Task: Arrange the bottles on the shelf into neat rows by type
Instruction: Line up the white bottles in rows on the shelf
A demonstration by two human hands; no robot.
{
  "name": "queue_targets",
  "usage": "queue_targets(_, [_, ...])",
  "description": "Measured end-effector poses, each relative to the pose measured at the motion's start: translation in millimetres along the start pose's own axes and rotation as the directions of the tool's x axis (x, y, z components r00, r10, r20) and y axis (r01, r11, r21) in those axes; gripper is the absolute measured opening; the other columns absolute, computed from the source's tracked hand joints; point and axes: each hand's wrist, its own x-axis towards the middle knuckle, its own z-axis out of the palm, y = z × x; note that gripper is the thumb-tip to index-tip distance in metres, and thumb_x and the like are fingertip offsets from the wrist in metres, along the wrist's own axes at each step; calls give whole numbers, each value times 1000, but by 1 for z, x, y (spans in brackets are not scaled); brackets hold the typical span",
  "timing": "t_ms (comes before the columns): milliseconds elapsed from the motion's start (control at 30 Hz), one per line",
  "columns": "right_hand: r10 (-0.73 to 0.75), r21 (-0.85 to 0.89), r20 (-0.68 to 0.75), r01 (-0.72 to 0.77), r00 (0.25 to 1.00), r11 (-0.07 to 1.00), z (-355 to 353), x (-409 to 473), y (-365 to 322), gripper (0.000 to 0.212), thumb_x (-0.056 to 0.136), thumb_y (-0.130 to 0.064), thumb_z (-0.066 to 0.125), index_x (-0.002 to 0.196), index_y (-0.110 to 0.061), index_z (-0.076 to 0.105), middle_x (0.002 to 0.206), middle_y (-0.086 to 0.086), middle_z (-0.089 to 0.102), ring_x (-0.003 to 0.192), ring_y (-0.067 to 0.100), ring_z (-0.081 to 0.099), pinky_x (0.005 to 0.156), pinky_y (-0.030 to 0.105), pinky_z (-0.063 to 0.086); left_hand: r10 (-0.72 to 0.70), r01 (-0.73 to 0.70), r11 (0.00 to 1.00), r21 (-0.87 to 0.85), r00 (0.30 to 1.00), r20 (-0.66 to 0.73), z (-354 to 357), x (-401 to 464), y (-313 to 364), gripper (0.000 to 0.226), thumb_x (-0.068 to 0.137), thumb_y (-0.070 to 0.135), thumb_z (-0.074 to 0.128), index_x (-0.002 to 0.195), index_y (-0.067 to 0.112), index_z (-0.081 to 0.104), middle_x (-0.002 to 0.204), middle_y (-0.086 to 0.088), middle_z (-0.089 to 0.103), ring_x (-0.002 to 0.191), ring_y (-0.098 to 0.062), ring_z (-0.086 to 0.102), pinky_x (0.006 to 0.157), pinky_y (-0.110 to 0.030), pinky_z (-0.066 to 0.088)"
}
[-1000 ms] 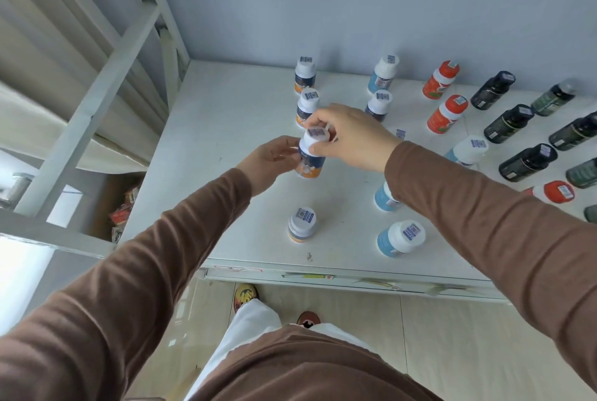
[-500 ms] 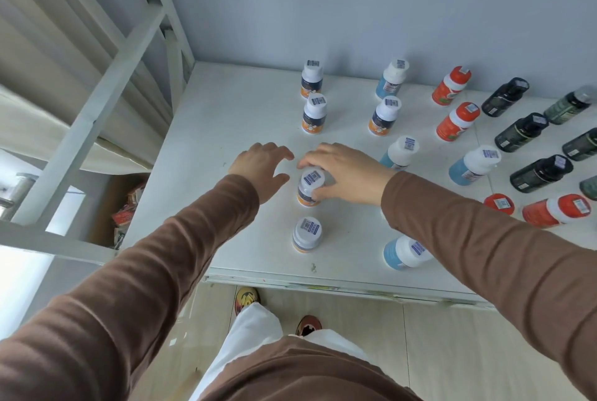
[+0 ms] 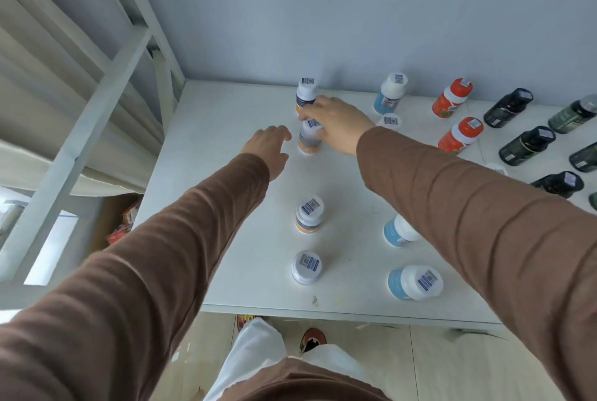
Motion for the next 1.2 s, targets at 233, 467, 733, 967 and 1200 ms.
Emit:
queue_targets(233, [186, 469, -43, -144, 982, 871, -39, 1, 8, 30, 90, -38, 64, 111, -18, 66, 96, -2, 60, 90, 17, 58, 70, 26, 40, -190, 326, 457, -827, 945, 268, -21, 15, 15, 32, 95, 41, 43, 111, 18, 59, 108, -5, 65, 98, -18, 58, 94, -35, 44])
queue_targets(467, [321, 660, -28, -224, 947, 717, -57, 3, 6, 47, 82, -60, 65, 85, -14, 61, 75, -3, 59, 70, 15, 55, 67, 30, 44, 43, 410, 277, -869, 898, 438, -37, 10, 21, 62, 100, 52, 18, 112, 10, 63, 89, -9, 70, 82, -21, 63, 98, -39, 44])
queue_targets(733, [118, 522, -88, -55, 989, 851, -48, -21, -1, 27, 82, -36, 73, 103, -22, 63, 97, -7, 60, 77, 12, 52, 71, 27, 39, 103, 153, 517, -842, 966, 239, -26, -2, 9, 15, 95, 33, 49, 104, 22, 54, 97, 2, 61, 91, -12, 55, 92, -34, 42])
queue_targets(967, [-95, 290, -12, 95, 995, 952, -15, -44, -14, 29, 82, -24, 68, 110, -21, 62, 99, -10, 44, 88, 12, 47, 73, 27, 32, 135, -74, 917, -393, 982, 130, -10, -11, -10, 24, 89, 10, 58, 113, 15, 57, 114, 3, 63, 108, -17, 55, 94, -30, 42])
queue_targets(1200, [-121, 267, 56, 102, 991, 958, 11, -45, -20, 33, 81, -27, 70, 113, -23, 60, 107, -1, 49, 95, 18, 52, 74, 26, 32, 118, -119, 992, -33, 993, -18, -4, -6, -14, 33, 84, 33, 62, 116, 28, 55, 120, 5, 62, 112, -21, 51, 95, -38, 42])
